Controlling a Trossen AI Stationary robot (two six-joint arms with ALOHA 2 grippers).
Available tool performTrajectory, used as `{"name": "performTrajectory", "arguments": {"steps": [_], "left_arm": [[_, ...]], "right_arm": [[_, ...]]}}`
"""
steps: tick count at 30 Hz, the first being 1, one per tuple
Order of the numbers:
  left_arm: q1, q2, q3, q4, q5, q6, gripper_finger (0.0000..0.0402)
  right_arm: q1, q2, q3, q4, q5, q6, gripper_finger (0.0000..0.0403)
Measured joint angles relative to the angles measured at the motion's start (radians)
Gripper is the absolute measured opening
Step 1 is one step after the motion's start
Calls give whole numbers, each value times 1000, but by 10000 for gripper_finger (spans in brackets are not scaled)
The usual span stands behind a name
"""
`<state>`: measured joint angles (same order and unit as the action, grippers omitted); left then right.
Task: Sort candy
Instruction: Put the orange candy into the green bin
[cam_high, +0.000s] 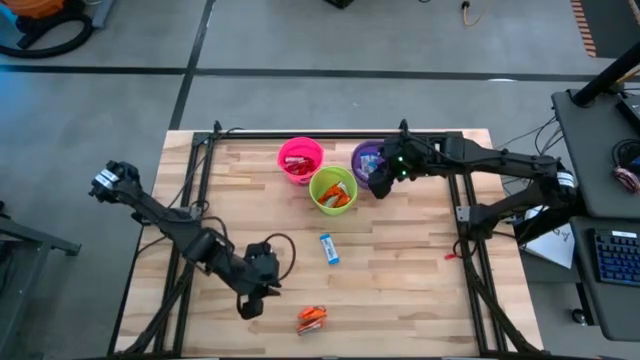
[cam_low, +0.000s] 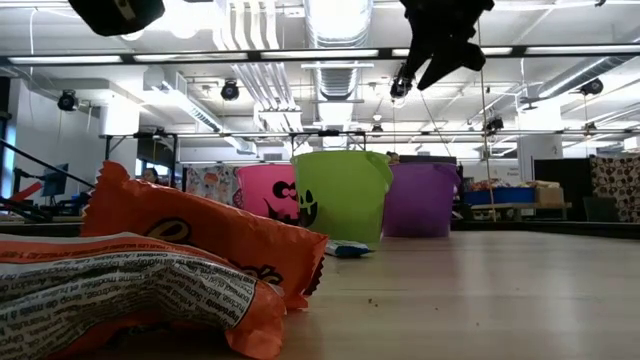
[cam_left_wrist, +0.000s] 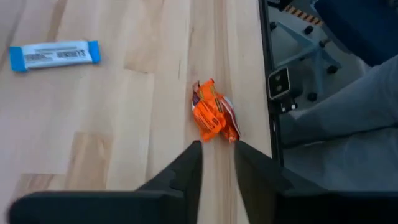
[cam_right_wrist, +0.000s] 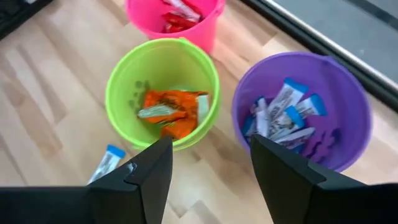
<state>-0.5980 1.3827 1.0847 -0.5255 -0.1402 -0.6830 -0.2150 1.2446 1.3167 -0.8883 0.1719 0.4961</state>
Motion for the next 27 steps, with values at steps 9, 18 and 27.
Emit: {"name": "performTrajectory", "arguments": {"steps": [9, 18, 27], "left_arm": [[-38, 175, 0, 23, -27, 90, 169], [-52, 349, 35, 166, -17, 167, 166], [-56, 444, 42, 301, 1, 160, 155]], "right_arm": [[47, 0, -2, 2, 11, 41, 217], [47, 1, -3, 2, 12, 46, 217], [47, 1, -3, 3, 14, 29, 217]]}}
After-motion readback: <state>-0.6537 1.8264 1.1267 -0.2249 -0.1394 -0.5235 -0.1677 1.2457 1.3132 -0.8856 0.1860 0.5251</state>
